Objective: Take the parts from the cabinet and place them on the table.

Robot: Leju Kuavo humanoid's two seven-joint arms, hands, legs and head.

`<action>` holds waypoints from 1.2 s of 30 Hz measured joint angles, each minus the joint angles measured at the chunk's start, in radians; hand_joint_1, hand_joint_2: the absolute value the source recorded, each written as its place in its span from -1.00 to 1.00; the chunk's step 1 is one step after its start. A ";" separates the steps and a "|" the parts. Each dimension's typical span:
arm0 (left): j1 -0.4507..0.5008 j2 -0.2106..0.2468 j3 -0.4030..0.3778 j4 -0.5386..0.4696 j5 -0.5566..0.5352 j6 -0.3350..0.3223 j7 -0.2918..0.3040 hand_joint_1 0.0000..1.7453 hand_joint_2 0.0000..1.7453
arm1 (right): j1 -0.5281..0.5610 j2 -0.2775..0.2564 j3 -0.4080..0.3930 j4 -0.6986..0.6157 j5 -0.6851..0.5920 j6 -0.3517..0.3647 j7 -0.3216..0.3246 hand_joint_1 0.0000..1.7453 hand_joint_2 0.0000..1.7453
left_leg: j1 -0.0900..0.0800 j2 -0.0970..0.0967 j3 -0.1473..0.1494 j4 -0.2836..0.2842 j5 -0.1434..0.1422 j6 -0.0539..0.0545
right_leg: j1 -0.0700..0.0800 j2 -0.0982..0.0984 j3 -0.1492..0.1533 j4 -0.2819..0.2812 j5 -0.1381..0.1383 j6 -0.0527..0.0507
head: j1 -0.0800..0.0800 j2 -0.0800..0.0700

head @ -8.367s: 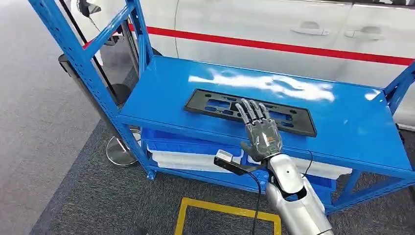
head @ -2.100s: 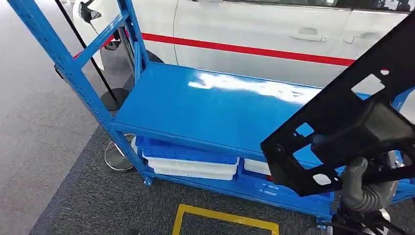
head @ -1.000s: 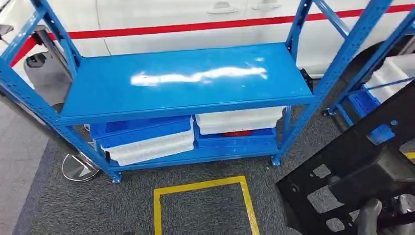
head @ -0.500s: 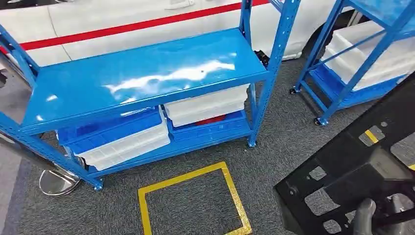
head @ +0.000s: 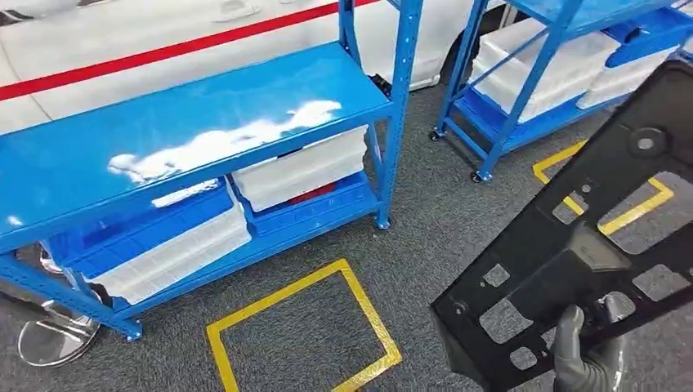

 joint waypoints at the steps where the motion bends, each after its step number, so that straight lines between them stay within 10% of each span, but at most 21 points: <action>1: -0.002 -0.007 0.006 0.000 0.002 0.013 0.007 -1.00 1.00 | -0.014 0.000 0.011 0.012 -0.007 0.003 0.006 1.00 1.00 | 0.004 0.013 -0.006 0.014 -0.004 -0.007 | -0.005 -0.015 0.061 -0.092 0.032 0.006 | 0.000 0.000; 3: -0.009 -0.010 0.019 0.000 0.011 0.032 0.019 -1.00 1.00 | -0.044 0.000 0.033 0.042 -0.016 0.011 0.010 1.00 1.00 | -0.001 0.027 -0.025 0.036 -0.015 -0.025 | 0.005 -0.063 0.097 -0.156 0.025 -0.005 | 0.000 0.000; 7: -0.017 -0.022 0.037 -0.001 0.023 0.070 0.032 -1.00 1.00 | -0.082 -0.002 0.081 0.098 -0.036 0.018 0.017 1.00 1.00 | 0.005 0.056 -0.018 0.044 -0.013 -0.050 | 0.011 -0.020 0.083 -0.160 0.036 -0.044 | 0.000 0.000; 10: -0.017 -0.032 0.050 -0.001 0.037 0.069 0.024 -1.00 1.00 | -0.115 -0.002 0.122 0.134 -0.047 0.018 0.017 1.00 1.00 | 0.016 -0.041 -0.064 0.151 -0.100 -0.064 | 0.007 0.005 0.073 -0.166 0.049 -0.064 | 0.000 0.000; 13: -0.014 -0.031 0.068 -0.001 0.041 0.054 0.008 -1.00 1.00 | -0.134 -0.001 0.169 0.171 -0.057 0.016 0.019 1.00 1.00 | 0.016 -0.066 -0.158 0.358 -0.174 -0.064 | 0.015 0.043 0.061 -0.165 0.058 -0.068 | 0.000 0.000; 16: -0.011 -0.031 0.074 -0.001 0.051 0.061 0.001 -1.00 1.00 | -0.147 -0.001 0.199 0.198 -0.073 0.014 0.021 1.00 1.00 | 0.015 -0.079 -0.086 0.202 -0.063 -0.049 | 0.019 0.085 0.061 -0.164 0.063 -0.064 | 0.000 0.000; 18: -0.009 -0.030 0.082 -0.001 0.051 0.064 0.000 -1.00 1.00 | -0.160 -0.001 0.220 0.209 -0.077 0.014 0.021 1.00 1.00 | 0.016 -0.168 -0.024 0.063 -0.025 -0.034 | 0.018 0.107 0.057 -0.165 0.070 -0.056 | 0.000 0.000; 23: -0.009 -0.034 0.094 -0.002 0.053 0.077 -0.015 -1.00 1.00 | -0.171 -0.002 0.248 0.230 -0.090 0.012 0.019 1.00 1.00 | 0.025 -0.115 -0.014 0.019 0.001 -0.014 | 0.009 0.150 0.042 -0.167 0.088 -0.021 | 0.000 0.000; 25: -0.007 -0.036 0.096 -0.002 0.053 0.077 -0.019 -1.00 1.00 | -0.180 -0.003 0.258 0.236 -0.098 0.010 0.018 1.00 1.00 | 0.015 -0.089 -0.012 0.007 0.012 -0.004 | 0.020 0.050 0.006 -0.100 0.030 -0.022 | 0.002 0.000; 28: 0.000 -0.036 0.098 -0.002 0.055 0.077 -0.021 -1.00 1.00 | -0.188 -0.003 0.271 0.248 -0.106 0.004 0.018 1.00 1.00 | 0.006 -0.040 -0.025 0.012 0.012 -0.004 | 0.019 0.013 -0.083 0.111 -0.069 -0.019 | 0.002 0.000; 31: -0.001 -0.036 0.103 -0.002 0.055 0.070 -0.021 -1.00 1.00 | -0.189 -0.006 0.272 0.254 -0.112 -0.007 0.020 1.00 1.00 | 0.005 0.000 -0.030 0.019 0.009 -0.006 | 0.020 0.000 -0.005 -0.001 0.001 -0.021 | 0.002 0.000; 33: 0.000 -0.036 0.104 -0.002 0.055 0.067 -0.021 -1.00 1.00 | -0.193 -0.008 0.272 0.254 -0.113 -0.011 0.020 1.00 1.00 | 0.003 0.020 -0.028 0.026 0.003 -0.013 | 0.028 -0.078 0.094 -0.171 0.038 -0.032 | 0.002 0.000; 36: 0.000 -0.035 0.108 -0.004 0.053 0.063 -0.021 -1.00 1.00 | -0.197 -0.009 0.276 0.254 -0.114 -0.019 0.021 1.00 1.00 | -0.006 0.049 -0.030 0.033 -0.002 -0.027 | 0.038 -0.056 0.088 -0.181 0.040 -0.051 | 0.002 0.000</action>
